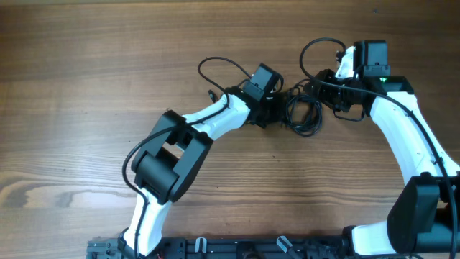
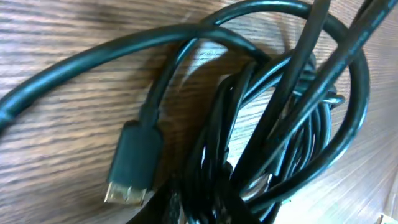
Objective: Untangle cables
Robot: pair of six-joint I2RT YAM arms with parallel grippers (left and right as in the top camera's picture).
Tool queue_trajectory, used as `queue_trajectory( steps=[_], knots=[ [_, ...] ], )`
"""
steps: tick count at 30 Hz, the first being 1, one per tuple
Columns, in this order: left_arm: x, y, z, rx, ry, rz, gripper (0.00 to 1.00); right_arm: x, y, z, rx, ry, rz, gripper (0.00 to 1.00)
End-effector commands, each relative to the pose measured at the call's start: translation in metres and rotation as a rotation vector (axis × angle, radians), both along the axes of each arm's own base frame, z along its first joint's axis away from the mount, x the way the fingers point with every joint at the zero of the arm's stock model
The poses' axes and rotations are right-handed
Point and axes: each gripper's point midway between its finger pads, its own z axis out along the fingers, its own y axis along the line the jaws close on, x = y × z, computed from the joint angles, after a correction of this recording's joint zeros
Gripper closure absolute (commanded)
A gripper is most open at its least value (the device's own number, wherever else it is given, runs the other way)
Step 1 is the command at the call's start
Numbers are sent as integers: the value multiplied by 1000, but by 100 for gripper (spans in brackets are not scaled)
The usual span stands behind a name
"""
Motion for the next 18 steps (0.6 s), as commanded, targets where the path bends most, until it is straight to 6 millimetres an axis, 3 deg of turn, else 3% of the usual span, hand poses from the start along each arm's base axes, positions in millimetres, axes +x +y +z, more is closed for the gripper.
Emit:
queue_trajectory(
  steps=[1,4,7,9,11,14,18],
  knots=[
    [-15,1,-37,77,26,-11,81,2,1,3,6,-9,23,56],
    [-9,4,-40,123,-12,25,81,-1,1,2,3,0,28,56],
    [3,16,-44,197,-63,111,96,-5,1,0,-4,13,43,56],
    [6,21,-45,222,-81,123,96,-6,3,0,2,19,47,56],
    [12,22,-33,207,-107,109,96,-7,12,5,42,-8,109,57],
    [23,16,30,137,-265,-49,96,-6,32,19,138,-79,216,57],
    [23,17,129,26,-423,-89,96,-2,52,46,270,-156,288,58]
  ],
)
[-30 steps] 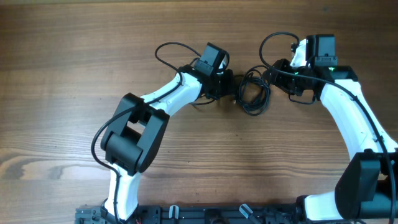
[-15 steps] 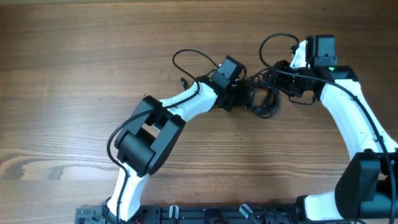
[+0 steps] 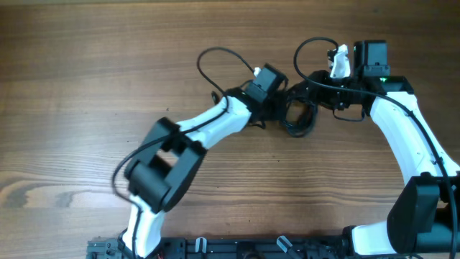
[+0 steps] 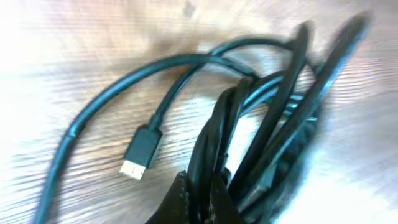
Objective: Untangle cables
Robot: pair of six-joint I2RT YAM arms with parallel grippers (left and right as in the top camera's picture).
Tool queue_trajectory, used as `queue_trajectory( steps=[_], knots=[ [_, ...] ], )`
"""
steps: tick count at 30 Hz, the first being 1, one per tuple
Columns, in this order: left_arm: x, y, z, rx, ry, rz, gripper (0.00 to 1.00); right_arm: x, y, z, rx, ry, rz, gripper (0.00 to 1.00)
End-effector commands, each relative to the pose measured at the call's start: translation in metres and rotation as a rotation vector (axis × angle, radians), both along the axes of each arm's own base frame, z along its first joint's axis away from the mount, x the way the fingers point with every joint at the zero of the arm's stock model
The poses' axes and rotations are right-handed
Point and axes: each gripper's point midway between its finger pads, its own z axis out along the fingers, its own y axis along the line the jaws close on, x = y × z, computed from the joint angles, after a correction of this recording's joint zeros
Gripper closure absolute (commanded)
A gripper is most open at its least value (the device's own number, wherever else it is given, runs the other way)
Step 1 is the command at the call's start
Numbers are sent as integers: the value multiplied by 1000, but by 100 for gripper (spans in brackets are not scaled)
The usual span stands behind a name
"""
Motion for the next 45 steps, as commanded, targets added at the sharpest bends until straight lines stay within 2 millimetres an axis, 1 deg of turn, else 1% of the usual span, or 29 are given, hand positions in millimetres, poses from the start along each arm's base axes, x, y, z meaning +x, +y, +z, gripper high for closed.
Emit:
queue_trajectory(
  steps=[1,2,3,5,7,9,12,14,15,16,17,18,20,24,25,28,31,33,35,37,39,40,44,45],
  knots=[
    [5,1,112,-106,-228,-99,96,3,26,36,174,-90,114,58],
    [1,1,128,-126,-256,-120,96,4,28,40,198,-95,116,58],
    [0,2,138,-137,-274,-123,96,5,31,46,224,-107,125,58],
    [-3,4,156,-154,-299,-121,96,8,33,49,244,-102,107,61],
    [-4,5,162,-163,-310,-121,96,10,32,50,247,-98,91,62],
    [-4,5,163,-164,-312,-120,96,11,31,48,243,-85,72,67],
    [-4,5,164,-168,-314,-122,96,12,28,43,216,-73,47,68],
    [-9,-1,169,-204,-306,-153,96,14,28,40,190,-69,31,69],
    [-12,-4,173,-224,-305,-169,96,15,27,36,167,-58,8,73],
    [-13,-3,178,-235,-311,-172,96,17,25,31,132,-49,-16,80],
    [-12,-1,183,-239,-320,-168,96,17,22,27,115,-32,-43,85],
    [-11,3,192,-248,-335,-161,96,17,17,22,89,-15,-69,91],
    [-8,12,206,-261,-361,-143,96,17,5,14,42,13,-122,96],
    [-1,41,244,-290,-432,-88,96,19,-10,11,29,21,-162,96],
    [0,48,251,-295,-443,-76,96,19,-14,11,23,22,-171,96],
    [4,62,264,-301,-467,-48,96,18,-22,5,-17,37,-198,96],
    [4,69,272,-323,-474,-41,96,16,-25,-2,-36,52,-207,96],
    [9,78,273,-318,-475,-21,96,15,-25,-4,-43,50,-195,96],
    [10,83,267,-303,-456,-11,96,15,-20,-1,-30,26,-152,96],
    [8,82,259,-290,-428,-14,96,15,-17,0,-18,24,-139,96],
    [4,72,246,-285,-382,-21,95,14,-15,1,-7,25,-132,96],
    [3,67,239,-286,-356,-22,92,14,-14,1,-3,25,-129,96],
    [-5,34,203,-281,-259,-50,65,13,-12,3,9,26,-121,96],
    [-7,25,194,-285,-233,-51,62,13,-12,3,11,26,-120,96]
  ],
)
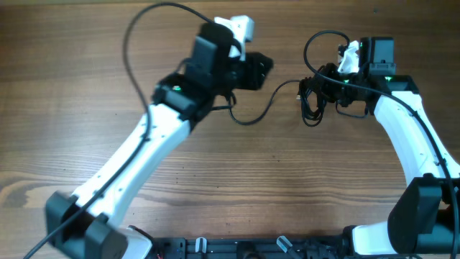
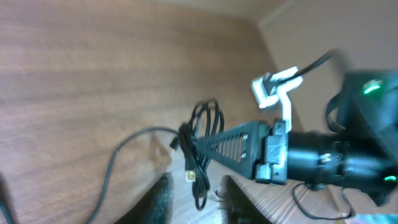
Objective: Untangle cables
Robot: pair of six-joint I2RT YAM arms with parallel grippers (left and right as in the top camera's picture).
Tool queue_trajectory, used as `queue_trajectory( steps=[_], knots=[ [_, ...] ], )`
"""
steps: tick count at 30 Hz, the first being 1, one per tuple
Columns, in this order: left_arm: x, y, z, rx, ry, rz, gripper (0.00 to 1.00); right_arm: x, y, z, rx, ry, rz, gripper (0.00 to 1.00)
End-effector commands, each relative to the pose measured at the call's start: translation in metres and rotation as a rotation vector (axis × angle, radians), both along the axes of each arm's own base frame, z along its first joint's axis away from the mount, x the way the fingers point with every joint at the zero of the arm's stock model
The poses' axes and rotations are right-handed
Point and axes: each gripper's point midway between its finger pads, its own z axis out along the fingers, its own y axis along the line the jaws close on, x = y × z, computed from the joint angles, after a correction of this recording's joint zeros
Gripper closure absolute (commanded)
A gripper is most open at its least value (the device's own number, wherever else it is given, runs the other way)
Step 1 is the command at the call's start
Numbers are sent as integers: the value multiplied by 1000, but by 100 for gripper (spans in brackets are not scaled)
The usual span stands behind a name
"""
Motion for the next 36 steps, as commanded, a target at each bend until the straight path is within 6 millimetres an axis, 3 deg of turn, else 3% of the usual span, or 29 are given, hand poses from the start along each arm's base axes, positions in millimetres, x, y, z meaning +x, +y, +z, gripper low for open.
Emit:
queue_trajectory(
  steps=[1,3,7,11,20,29,36],
  knots=[
    [-7,-35,-37,-8,108,-35,61,-2,9,0,32,-5,46,96],
    [-6,-48,-54,-19,156,-24,61,-2,11,1,39,-5,50,96],
    [-1,-55,-82,-36,260,28,60,-3,13,2,54,-3,59,96],
    [3,-63,-104,-27,286,29,53,-4,13,2,55,-1,59,96],
    [4,-82,-108,-75,288,28,40,-5,14,1,58,5,60,96],
    [7,-86,-131,-74,338,52,47,-5,14,1,60,8,57,96],
    [21,-88,-148,-96,357,137,53,-7,14,0,61,20,55,96]
  ],
)
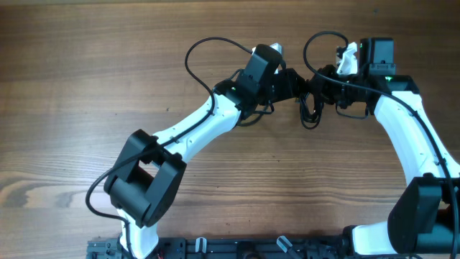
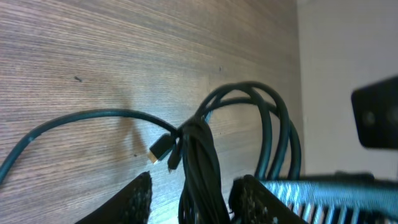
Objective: Untangle cables
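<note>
A tangled bundle of black cable hangs bunched in front of my right gripper, which looks shut on its upper part. My left gripper has come up against the bundle from the left. In the left wrist view its fingers stand open on either side of the bundle. A metal-tipped plug sticks out of the knot, and one loose strand runs off to the left over the wood. A ribbed finger of the right gripper shows at the lower right.
The wooden table lies under everything. The left arm's own wire loops up behind its wrist, and the right arm's wire loops above its wrist. The two wrists sit very close together. A pale wall borders the table's far edge.
My left gripper was off to the left of the bundle, with a strand stretched out between. Now it is at the bundle, fingers open around it. The right gripper has kept its place.
First both grippers were together at the bundle in the table's middle, the left wrist close over the coils. Then the bundle stood slightly farther back. Later the left arm was away to the left, the bundle with the right gripper and one strand drawn out. Now the left is back.
</note>
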Robot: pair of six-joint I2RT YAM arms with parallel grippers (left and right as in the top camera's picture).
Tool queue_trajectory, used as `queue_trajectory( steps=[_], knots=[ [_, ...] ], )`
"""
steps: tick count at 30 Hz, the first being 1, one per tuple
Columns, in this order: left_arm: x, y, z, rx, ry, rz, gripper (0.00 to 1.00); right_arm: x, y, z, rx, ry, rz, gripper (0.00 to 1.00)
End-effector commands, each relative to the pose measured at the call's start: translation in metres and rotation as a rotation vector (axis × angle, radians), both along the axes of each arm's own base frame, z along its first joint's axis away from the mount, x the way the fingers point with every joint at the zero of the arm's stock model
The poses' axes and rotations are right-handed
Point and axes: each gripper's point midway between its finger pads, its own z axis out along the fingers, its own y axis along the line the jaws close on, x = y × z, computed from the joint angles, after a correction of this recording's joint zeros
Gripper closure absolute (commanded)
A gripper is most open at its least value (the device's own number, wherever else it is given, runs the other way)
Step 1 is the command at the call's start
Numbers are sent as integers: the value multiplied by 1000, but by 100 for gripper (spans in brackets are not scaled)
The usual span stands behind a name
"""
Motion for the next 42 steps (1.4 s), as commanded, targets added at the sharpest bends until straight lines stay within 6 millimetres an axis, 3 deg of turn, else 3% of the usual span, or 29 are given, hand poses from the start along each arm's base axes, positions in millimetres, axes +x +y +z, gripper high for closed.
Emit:
queue_trajectory(
  steps=[1,7,9,11,12,19,25,28,32,34,38,40,42],
  knots=[
    [6,-2,-19,9,41,64,53,-1,8,0,30,0,31,96],
    [2,-13,-32,12,44,45,57,-2,8,0,30,3,31,95],
    [-4,-14,-36,25,57,36,67,-2,8,0,29,3,31,95],
    [-6,-16,-36,24,59,28,83,-2,8,0,29,2,31,95],
    [-7,-17,-36,22,61,26,95,-1,8,0,29,1,31,95],
    [-12,-4,-47,54,122,3,96,5,2,-1,12,-2,-14,96],
    [-16,-1,-22,-40,80,-197,96,18,-22,-7,-80,2,-162,96],
    [-2,16,-5,-60,29,-201,96,14,-30,-12,-99,31,-186,96],
    [23,38,18,-99,-42,-165,96,-4,-30,-22,-141,80,-113,96],
    [33,45,41,-164,-103,-186,96,-17,-29,-28,-165,117,-63,96],
    [31,48,87,-295,-207,-283,96,-26,-28,-31,-178,134,-19,96],
    [28,48,94,-310,-218,-303,96,-23,-25,-28,-162,112,0,96],
    [23,47,88,-299,-183,-303,96,-21,-20,-25,-134,97,10,96]
  ],
)
